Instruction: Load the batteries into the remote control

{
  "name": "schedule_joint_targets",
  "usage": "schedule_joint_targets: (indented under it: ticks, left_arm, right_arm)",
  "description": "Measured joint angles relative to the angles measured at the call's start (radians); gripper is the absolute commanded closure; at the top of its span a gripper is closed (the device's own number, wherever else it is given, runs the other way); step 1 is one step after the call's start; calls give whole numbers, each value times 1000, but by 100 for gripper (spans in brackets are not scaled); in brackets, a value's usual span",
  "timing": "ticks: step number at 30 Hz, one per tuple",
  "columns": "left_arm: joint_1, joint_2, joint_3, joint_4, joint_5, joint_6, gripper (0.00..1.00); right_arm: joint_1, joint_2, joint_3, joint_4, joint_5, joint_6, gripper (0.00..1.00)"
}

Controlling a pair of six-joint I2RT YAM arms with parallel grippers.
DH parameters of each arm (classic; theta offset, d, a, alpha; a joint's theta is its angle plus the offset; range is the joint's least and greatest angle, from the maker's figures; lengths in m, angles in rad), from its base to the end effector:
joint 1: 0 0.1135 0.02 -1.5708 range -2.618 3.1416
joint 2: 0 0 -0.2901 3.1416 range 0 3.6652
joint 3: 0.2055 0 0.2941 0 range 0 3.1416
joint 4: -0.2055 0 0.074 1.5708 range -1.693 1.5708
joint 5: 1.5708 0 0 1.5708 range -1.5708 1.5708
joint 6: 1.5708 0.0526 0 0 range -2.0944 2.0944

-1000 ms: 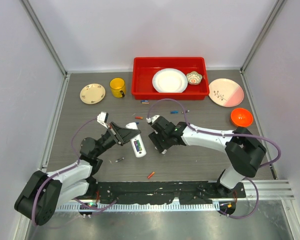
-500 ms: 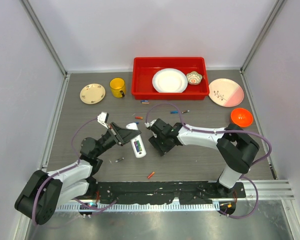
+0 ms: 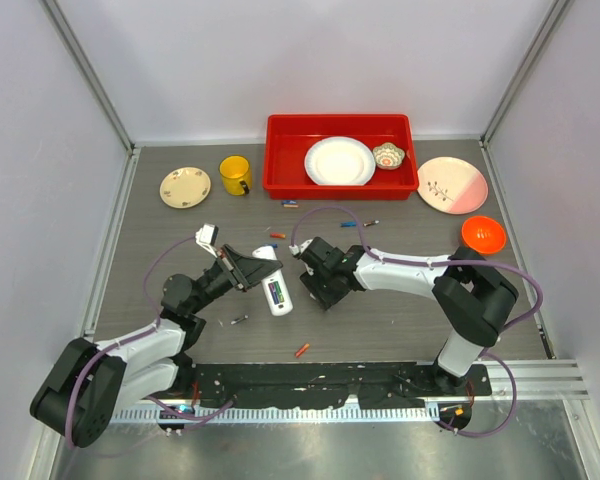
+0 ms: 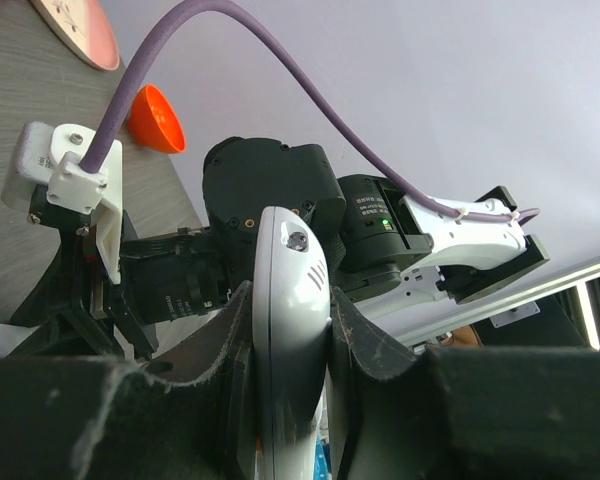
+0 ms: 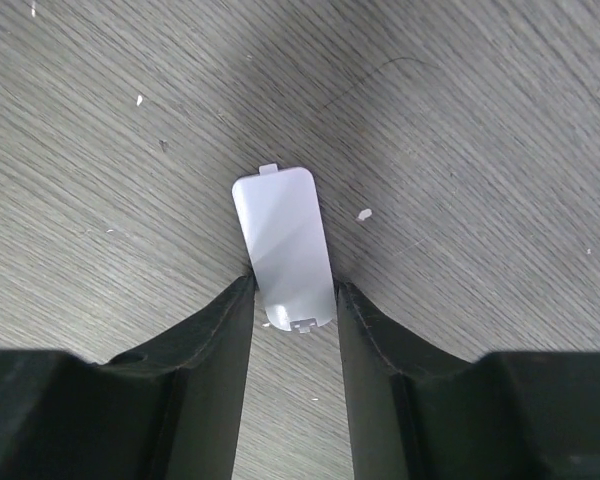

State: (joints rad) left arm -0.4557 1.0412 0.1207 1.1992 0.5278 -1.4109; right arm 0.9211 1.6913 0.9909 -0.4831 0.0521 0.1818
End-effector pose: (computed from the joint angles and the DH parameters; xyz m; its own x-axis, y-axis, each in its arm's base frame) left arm 0.1772 -0.1164 0.2039 -0.7653 -0.5748 -0.2899 0.3736 -0.0299 -0.9271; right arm 0.2209 0.2862 0.1447 -0.6925 -0.6131 -0.3802 -0.6691 0.7429 0.0209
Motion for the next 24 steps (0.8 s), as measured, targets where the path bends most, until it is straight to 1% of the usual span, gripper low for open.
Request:
schedule_joint_targets:
  ticks: [6, 7, 14, 18, 19, 24]
  left_arm:
    - [0, 2, 0, 1, 0, 0, 100]
    - [0, 2, 0, 0, 0, 0, 100]
    - [0, 15, 0, 1, -4, 0, 100]
    - [-3, 48, 0, 4, -29, -1, 100]
    - [-9, 59, 2, 7, -42, 0, 100]
    - [-84, 143, 45, 29, -128, 11, 100]
  right_arm:
    - [0, 0, 0, 0, -6, 24, 66]
    - [0, 0, 0, 0, -3, 35, 68]
    - [-12, -41, -37, 3, 42, 139, 77]
    - [-35, -137, -87, -13, 84, 220, 88]
    - [-40, -168, -95, -23, 96, 243, 89]
    - [-48, -346, -103, -82, 133, 332, 97]
